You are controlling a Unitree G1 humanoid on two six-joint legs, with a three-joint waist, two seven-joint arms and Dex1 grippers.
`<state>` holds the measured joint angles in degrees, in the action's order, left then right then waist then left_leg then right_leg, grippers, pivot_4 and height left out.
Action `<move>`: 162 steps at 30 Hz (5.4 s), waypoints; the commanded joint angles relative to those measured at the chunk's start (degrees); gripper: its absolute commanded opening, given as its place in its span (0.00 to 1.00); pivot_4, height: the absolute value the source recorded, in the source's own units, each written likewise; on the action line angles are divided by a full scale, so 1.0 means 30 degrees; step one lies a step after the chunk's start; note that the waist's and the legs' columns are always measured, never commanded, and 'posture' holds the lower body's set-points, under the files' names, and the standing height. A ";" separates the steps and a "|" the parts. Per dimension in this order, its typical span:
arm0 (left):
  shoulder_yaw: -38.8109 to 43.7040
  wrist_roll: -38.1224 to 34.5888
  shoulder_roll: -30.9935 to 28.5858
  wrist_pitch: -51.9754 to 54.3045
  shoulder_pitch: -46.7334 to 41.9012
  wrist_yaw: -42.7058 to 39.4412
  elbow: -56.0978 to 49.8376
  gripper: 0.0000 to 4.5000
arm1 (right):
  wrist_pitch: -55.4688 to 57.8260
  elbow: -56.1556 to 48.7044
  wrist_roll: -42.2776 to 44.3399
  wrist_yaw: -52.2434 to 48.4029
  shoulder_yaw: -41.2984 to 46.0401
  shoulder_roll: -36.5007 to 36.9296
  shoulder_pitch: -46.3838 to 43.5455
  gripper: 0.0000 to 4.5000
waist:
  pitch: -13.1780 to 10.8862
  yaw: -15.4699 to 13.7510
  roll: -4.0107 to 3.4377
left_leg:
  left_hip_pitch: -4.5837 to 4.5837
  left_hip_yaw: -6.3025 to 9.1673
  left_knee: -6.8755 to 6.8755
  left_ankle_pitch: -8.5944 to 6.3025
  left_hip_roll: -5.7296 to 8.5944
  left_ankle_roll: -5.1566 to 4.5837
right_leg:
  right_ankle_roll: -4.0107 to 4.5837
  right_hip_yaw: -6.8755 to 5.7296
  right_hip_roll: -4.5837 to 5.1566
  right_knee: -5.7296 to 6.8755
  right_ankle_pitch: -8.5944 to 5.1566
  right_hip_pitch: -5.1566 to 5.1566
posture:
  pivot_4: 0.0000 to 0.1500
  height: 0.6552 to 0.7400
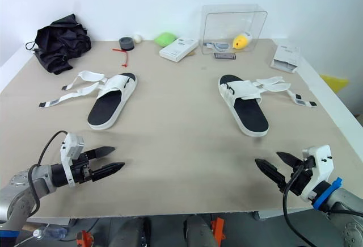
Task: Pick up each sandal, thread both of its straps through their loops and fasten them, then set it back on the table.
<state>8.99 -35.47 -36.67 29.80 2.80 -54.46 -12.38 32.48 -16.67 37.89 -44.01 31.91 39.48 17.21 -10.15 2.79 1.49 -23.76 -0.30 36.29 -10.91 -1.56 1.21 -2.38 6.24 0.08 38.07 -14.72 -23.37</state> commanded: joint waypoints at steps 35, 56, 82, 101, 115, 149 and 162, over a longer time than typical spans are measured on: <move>-0.2829 0.1431 0.2838 -0.2901 -0.8980 -0.1009 0.1920 1.00 | -0.2677 1.5007 -0.8046 0.4801 -0.9714 -0.3227 -1.9421 1.00 | -0.0035 0.0058 0.0068 | -0.0179 0.0058 0.0060 -0.0025 -0.0011 -0.0033 | -0.0036 0.0017 -0.0166 -0.0002 0.0197 -0.0097 | 1.00 1.00; 0.0806 -0.0033 0.0192 -0.3023 -0.6268 -0.1325 0.0712 1.00 | -0.9425 2.4790 -0.9880 0.1504 -0.9704 -0.4573 -2.4294 0.03 | -0.0034 0.0578 0.0070 | -0.0123 0.0080 0.0069 0.0036 -0.0065 -0.0025 | -0.0092 0.0011 -0.0225 0.0003 0.0241 -0.0055 | 1.00 1.00; -0.1808 0.2022 -0.1757 -0.4125 -0.9691 -0.6015 0.6026 0.56 | -0.8870 1.4372 -0.9483 -1.6048 -1.7044 -0.3177 -2.0078 0.00 | -0.0046 0.0516 0.0053 | -0.0136 0.0142 0.0057 0.0028 -0.0088 -0.0016 | -0.0025 -0.0103 -0.0236 0.0042 0.0192 -0.0078 | 1.00 1.00; -0.6809 0.7415 0.1231 -1.0617 -1.2788 -0.9144 1.2214 0.01 | -0.8210 1.2561 -0.9326 -1.5625 -1.7394 -0.3021 -1.9240 0.00 | -0.0034 0.0546 0.0051 | -0.0110 0.0224 0.0057 0.0022 -0.0083 -0.0025 | 0.0033 -0.0154 -0.0257 0.0076 0.0169 -0.0035 | 1.00 1.00; -0.6870 0.8559 0.4379 -1.3909 -1.4768 -0.8136 1.6424 0.01 | -0.7824 1.1858 -0.9230 -1.5546 -1.7441 -0.3099 -1.8885 0.00 | 0.0016 0.0453 0.0049 | -0.0028 0.0212 0.0100 0.0031 -0.0070 -0.0027 | -0.0001 -0.0147 -0.0249 0.0086 0.0178 0.0049 | 1.00 1.00; -0.7311 0.9509 0.4282 -1.5186 -1.2964 -0.7972 1.7320 0.01 | -0.7579 1.3523 -0.9302 -1.4600 -1.6480 -0.2874 -1.9047 0.00 | 0.0074 0.0457 0.0044 | 0.0149 0.0211 0.0103 0.0062 -0.0061 -0.0044 | 0.0007 -0.0132 -0.0246 0.0148 0.0181 0.0193 | 1.00 1.00; -0.7445 0.9640 0.4573 -1.5330 -1.3248 -0.7689 1.7452 0.00 | -0.6477 1.4712 -0.8116 -1.4823 -1.3962 -0.0463 -1.9794 0.86 | 0.0121 0.0413 0.0040 | 0.0175 0.0186 0.0108 0.0094 -0.0022 -0.0051 | 0.0064 -0.0087 -0.0220 0.0145 0.0147 0.0222 | 1.00 1.00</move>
<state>-11.28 -9.30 -23.24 -17.54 -38.35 -77.75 38.20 11.86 27.35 12.20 -87.65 -12.17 37.48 -41.22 -9.79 4.03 1.61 -23.24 0.23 36.61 -10.62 -1.63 1.06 -2.19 6.02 -0.58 38.50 -14.28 -22.72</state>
